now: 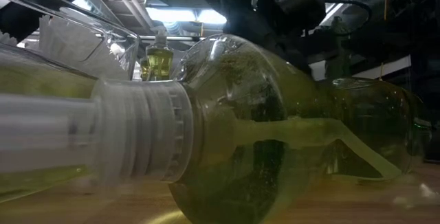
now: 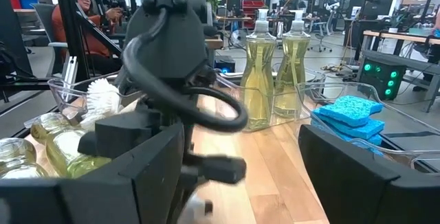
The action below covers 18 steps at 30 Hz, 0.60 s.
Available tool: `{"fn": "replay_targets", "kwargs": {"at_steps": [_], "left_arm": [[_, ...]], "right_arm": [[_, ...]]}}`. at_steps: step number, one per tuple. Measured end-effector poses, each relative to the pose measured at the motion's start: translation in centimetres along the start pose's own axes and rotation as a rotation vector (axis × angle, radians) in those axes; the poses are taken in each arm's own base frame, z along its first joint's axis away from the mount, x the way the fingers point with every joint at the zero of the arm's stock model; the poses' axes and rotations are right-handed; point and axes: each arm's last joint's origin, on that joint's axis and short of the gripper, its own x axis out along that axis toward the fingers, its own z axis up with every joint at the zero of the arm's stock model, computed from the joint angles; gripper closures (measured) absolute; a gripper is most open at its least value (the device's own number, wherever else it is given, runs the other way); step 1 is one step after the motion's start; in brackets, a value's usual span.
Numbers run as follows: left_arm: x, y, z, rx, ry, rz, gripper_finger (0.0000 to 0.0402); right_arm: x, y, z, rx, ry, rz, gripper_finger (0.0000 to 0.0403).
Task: Pick & Place Kitchen Sink Supplies
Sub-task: Put the dish brush into the bottom transparent bin
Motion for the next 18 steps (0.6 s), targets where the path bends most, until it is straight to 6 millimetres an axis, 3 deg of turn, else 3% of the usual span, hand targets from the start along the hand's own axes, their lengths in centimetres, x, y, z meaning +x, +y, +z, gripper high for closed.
{"fn": "replay_targets", "kwargs": {"at_steps": [5, 13, 18], "left_arm": [[-1.1, -0.6, -1.2, -0.060, 0.159, -0.055, 0.0257], [-2.4, -2.1, -3.6, -0.245, 0.463, -0.130, 0.0235], [-2.1, -2.2, -4.1, -0.266, 0.484, -0.115, 0.0234]], "right_arm": [[0.0, 0.0, 0.0, 0.000, 0.000, 0.000, 0.0118], [0.0, 0.0, 0.0, 0.000, 0.000, 0.000, 0.0118], [0.0, 0.0, 0.0, 0.000, 0.001, 0.000, 0.0118]]}}
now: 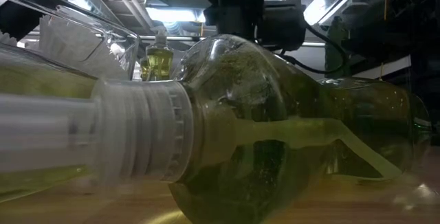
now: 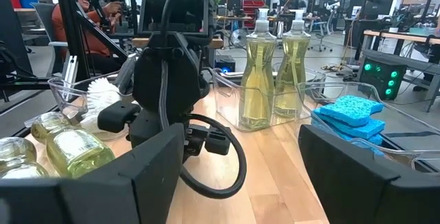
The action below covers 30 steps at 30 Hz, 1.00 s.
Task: Pick & Place Kitchen Sink Supplies
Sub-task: Put the dish brush into the bottom transparent bin
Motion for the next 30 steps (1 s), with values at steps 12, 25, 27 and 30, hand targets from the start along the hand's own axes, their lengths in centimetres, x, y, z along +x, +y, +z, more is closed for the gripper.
{"fn": "replay_targets", "kwargs": {"at_steps": [12, 25, 27, 30], "left_arm": [[0.2, -0.3, 0.5, -0.081, -0.044, 0.115, 0.0233], [0.4, -0.6, 1.1, -0.102, -0.095, 0.143, 0.0233], [0.4, -0.6, 1.1, -0.104, -0.098, 0.145, 0.0233], [0.5, -0.6, 1.2, -0.118, -0.106, 0.154, 0.0233]], "right_arm": [[0.0, 0.0, 0.0, 0.000, 0.000, 0.000, 0.0118], [0.0, 0.0, 0.0, 0.000, 0.000, 0.000, 0.0118], [0.0, 0.0, 0.0, 0.000, 0.000, 0.000, 0.0118], [0.0, 0.0, 0.0, 0.000, 0.000, 0.000, 0.0118]]}}
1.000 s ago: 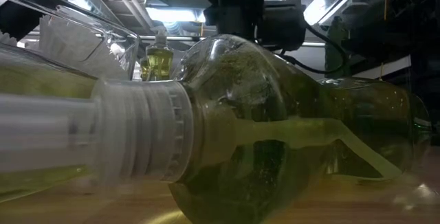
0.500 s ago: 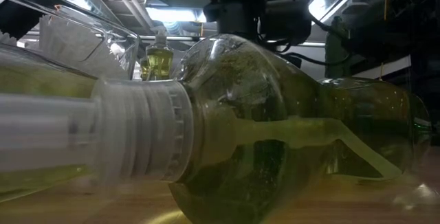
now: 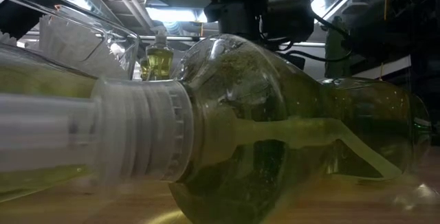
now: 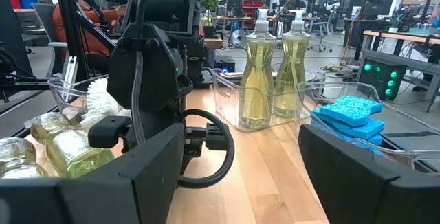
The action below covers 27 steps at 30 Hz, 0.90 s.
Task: Pick & Place Kitchen Sink Supplies
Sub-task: Put the dish brush into the bottom transparent bin
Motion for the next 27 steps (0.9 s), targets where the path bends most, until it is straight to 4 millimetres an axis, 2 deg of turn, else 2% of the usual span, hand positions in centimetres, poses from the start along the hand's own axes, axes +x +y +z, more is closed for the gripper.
{"fn": "replay_targets", "kwargs": {"at_steps": [4, 8, 16, 24, 27], "left_arm": [[0.0, 0.0, 0.1, -0.027, -0.006, 0.034, 0.0237], [0.0, 0.0, 0.1, -0.048, -0.013, 0.037, 0.0269], [-0.1, -0.6, 0.1, -0.018, -0.012, 0.036, 0.0269], [-3.9, -2.2, -0.6, 0.035, -0.030, 0.154, 0.0271], [-6.7, -2.6, -0.8, 0.038, -0.073, 0.197, 0.0272]], "right_arm": [[0.0, 0.0, 0.0, 0.000, 0.000, 0.000, 0.0118], [0.0, 0.0, 0.0, 0.000, 0.000, 0.000, 0.0118], [0.0, 0.0, 0.0, 0.000, 0.000, 0.000, 0.0118], [0.0, 0.0, 0.0, 0.000, 0.000, 0.000, 0.0118], [0.0, 0.0, 0.0, 0.000, 0.000, 0.000, 0.0118]]}}
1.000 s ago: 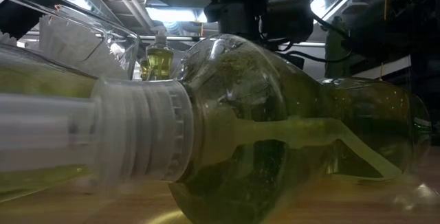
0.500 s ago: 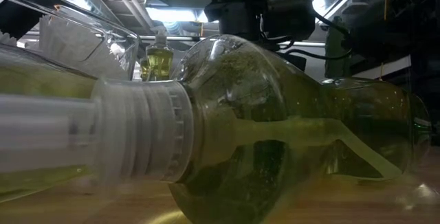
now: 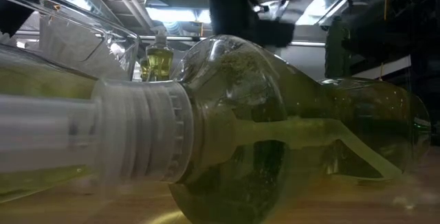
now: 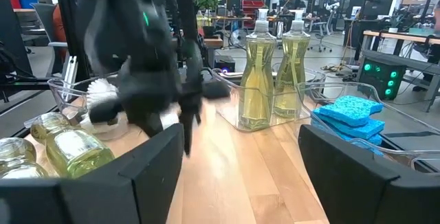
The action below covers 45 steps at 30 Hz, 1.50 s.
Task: Pick & Place Kitchen Sink Supplies
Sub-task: Put the dish brush into the bottom transparent bin
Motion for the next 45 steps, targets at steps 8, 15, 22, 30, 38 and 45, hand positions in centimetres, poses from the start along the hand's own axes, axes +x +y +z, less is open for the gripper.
{"fn": "replay_targets", "kwargs": {"at_steps": [8, 15, 22, 30, 38, 45], "left_arm": [[-5.5, -0.5, -1.5, 0.024, 0.001, 0.050, 0.0272], [-13.1, -1.2, -4.5, 0.000, -0.034, 0.062, 0.0272], [-21.0, -2.5, -10.3, -0.015, -0.005, 0.011, 0.0272], [-23.7, -7.3, -14.9, -0.024, -0.002, -0.087, 0.0272], [-20.1, -12.8, -19.2, -0.043, 0.302, -0.166, 0.0272], [-19.9, -14.5, -20.9, -0.030, 0.348, -0.156, 0.0272]], "right_arm": [[0.0, 0.0, 0.0, 0.000, 0.000, 0.000, 0.0118], [0.0, 0.0, 0.0, 0.000, 0.000, 0.000, 0.0118], [0.0, 0.0, 0.0, 0.000, 0.000, 0.000, 0.0118], [0.0, 0.0, 0.0, 0.000, 0.000, 0.001, 0.0118], [0.0, 0.0, 0.0, 0.000, 0.000, 0.000, 0.0118], [0.0, 0.0, 0.0, 0.000, 0.000, 0.000, 0.0118]]}}
